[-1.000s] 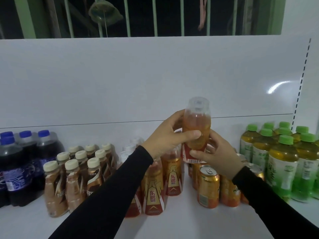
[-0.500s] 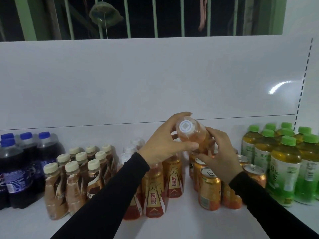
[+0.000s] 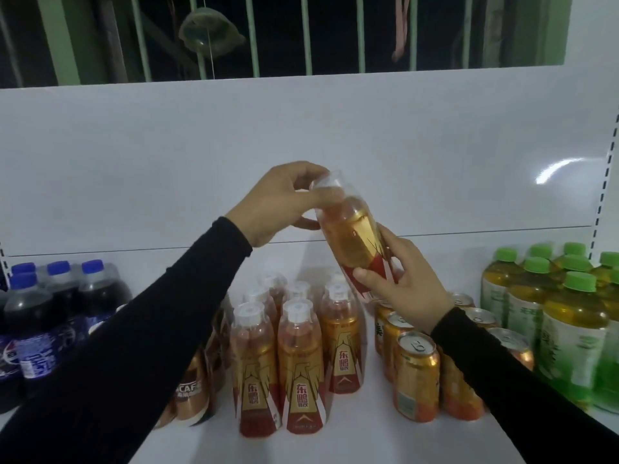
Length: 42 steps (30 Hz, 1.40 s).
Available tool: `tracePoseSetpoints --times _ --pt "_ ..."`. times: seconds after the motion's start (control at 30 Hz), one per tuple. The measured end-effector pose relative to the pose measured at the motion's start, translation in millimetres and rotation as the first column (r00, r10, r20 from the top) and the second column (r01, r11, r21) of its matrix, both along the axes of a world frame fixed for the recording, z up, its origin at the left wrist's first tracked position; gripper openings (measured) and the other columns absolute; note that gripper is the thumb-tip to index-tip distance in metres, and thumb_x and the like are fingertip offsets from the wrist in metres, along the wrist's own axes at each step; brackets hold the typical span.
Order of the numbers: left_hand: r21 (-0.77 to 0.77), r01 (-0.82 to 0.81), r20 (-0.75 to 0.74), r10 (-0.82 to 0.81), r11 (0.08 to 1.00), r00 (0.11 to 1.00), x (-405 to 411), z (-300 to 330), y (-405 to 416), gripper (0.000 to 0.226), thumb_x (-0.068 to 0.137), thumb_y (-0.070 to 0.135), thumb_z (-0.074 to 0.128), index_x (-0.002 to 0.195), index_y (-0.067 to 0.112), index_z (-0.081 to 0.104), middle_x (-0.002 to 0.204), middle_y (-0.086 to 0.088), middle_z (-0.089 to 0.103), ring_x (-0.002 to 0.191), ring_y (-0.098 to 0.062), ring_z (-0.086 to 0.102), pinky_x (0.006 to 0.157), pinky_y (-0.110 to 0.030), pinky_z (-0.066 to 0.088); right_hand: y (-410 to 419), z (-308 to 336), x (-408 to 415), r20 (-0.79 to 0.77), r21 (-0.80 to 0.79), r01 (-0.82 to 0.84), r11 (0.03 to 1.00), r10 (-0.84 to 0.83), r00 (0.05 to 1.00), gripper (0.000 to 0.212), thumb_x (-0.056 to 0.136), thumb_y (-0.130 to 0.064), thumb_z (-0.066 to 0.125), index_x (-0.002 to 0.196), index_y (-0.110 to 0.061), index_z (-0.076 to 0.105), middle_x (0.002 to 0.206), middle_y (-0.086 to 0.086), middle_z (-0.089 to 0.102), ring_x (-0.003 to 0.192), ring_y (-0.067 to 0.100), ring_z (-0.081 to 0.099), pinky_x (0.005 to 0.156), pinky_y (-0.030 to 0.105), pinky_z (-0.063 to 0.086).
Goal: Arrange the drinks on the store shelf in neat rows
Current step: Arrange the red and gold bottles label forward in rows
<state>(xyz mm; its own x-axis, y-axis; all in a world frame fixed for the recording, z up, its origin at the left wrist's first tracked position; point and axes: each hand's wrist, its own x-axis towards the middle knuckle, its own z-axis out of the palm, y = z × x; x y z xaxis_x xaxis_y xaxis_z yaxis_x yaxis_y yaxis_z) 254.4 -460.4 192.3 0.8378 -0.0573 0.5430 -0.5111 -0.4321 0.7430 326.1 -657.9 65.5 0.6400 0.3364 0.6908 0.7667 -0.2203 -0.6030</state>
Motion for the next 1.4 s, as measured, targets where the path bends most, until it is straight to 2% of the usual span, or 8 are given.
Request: tracePoseSetpoints --times 0.1,0.2,0.3,0.4,0.63,0.87,1.2,1.4 --pt "0.006 -0.088 -0.027 0.088 0.996 0.996 4.9 22.0 9.6 0.034 0.092 0.021 0.071 0.120 0.004 0.064 0.115 -0.013 0.069 0.101 -0.025 0.071 0.072 -0.037 0.062 14.7 11.0 2.7 0.024 -0.037 -0.018 0.999 0.019 1.000 0.058 0.084 -0.062 0.058 0.135 -0.064 0.030 0.122 -0.037 0.048 0.121 -0.004 0.047 0.103 0.033 0.043" --pt "0.026 -0.151 -0.044 0.152 0.988 0.987 10.3 39.1 20.9 0.029 0.092 0.023 0.071 0.113 0.004 0.067 0.110 -0.011 0.070 0.095 -0.023 0.070 0.068 -0.033 0.062 16.1 9.8 15.4 -0.033 -0.103 0.045 0.994 -0.048 0.998 0.084 0.080 -0.071 0.051 0.152 -0.037 0.025 0.147 -0.011 0.041 0.133 0.004 0.039 0.113 0.033 0.035" --pt "0.077 -0.224 -0.038 0.227 0.972 0.973 19.5 48.4 33.4 0.029 0.092 0.025 0.072 0.113 0.006 0.067 0.114 -0.011 0.068 0.097 -0.021 0.068 0.068 -0.032 0.061 4.4 -2.0 26.4 -0.023 -0.265 0.131 0.955 -0.143 0.989 0.084 0.082 -0.072 0.046 0.153 -0.032 0.026 0.155 -0.007 0.033 0.140 0.007 0.031 0.113 0.025 0.025" --pt "0.127 -0.280 -0.059 0.289 0.952 0.956 31.2 50.4 45.3 0.032 0.090 0.026 0.074 0.115 0.009 0.064 0.112 -0.008 0.065 0.095 -0.018 0.066 0.068 -0.032 0.061 -7.3 -17.6 35.2 -0.022 -0.478 0.175 0.861 -0.211 0.977 0.089 0.081 -0.074 0.040 0.154 -0.027 0.023 0.158 -0.003 0.027 0.143 0.011 0.026 0.107 0.019 0.016" --pt "0.233 -0.301 -0.138 0.338 0.925 0.931 55.1 30.5 57.0 0.012 0.093 0.022 0.070 0.092 0.018 0.059 0.109 -0.006 0.064 0.100 -0.019 0.063 0.072 -0.032 0.060 -19.5 -46.4 49.2 -0.075 -0.766 0.200 0.611 -0.394 0.916 0.091 0.083 -0.080 0.035 0.155 -0.024 0.022 0.162 0.002 0.021 0.147 0.020 0.023 0.117 0.038 0.023" --pt "0.310 -0.268 -0.227 0.345 0.912 0.911 76.6 -0.2 53.9 0.014 0.094 0.021 0.069 0.087 0.018 0.057 0.109 -0.009 0.062 0.109 -0.028 0.065 0.072 -0.031 0.061 -20.2 -51.9 51.0 -0.074 -0.805 0.195 0.561 -0.421 0.904 0.088 0.083 -0.082 0.030 0.152 -0.027 0.030 0.156 0.004 0.034 0.141 0.022 0.032 0.114 0.040 0.029" --pt "0.391 -0.269 -0.226 0.375 0.880 0.899 95.1 -49.9 55.3 0.050 0.082 0.020 0.083 0.126 0.005 0.065 0.114 -0.002 0.064 0.102 -0.023 0.067 0.083 -0.032 0.060 -20.6 -50.3 46.9 -0.083 -0.808 0.185 0.559 -0.420 0.904 0.087 0.085 -0.080 0.034 0.153 -0.026 0.029 0.158 0.002 0.033 0.142 0.021 0.034 0.115 0.038 0.030" --pt "0.590 -0.239 -0.219 0.438 0.772 0.872 100.5 -79.2 58.0 0.049 0.078 0.025 0.084 0.123 0.013 0.070 0.125 -0.001 0.067 0.114 -0.019 0.062 0.104 -0.035 0.048 -20.5 -50.1 47.3 -0.085 -0.808 0.184 0.560 -0.419 0.904 0.087 0.084 -0.080 0.034 0.153 -0.027 0.029 0.158 0.001 0.033 0.142 0.020 0.035 0.114 0.038 0.030"
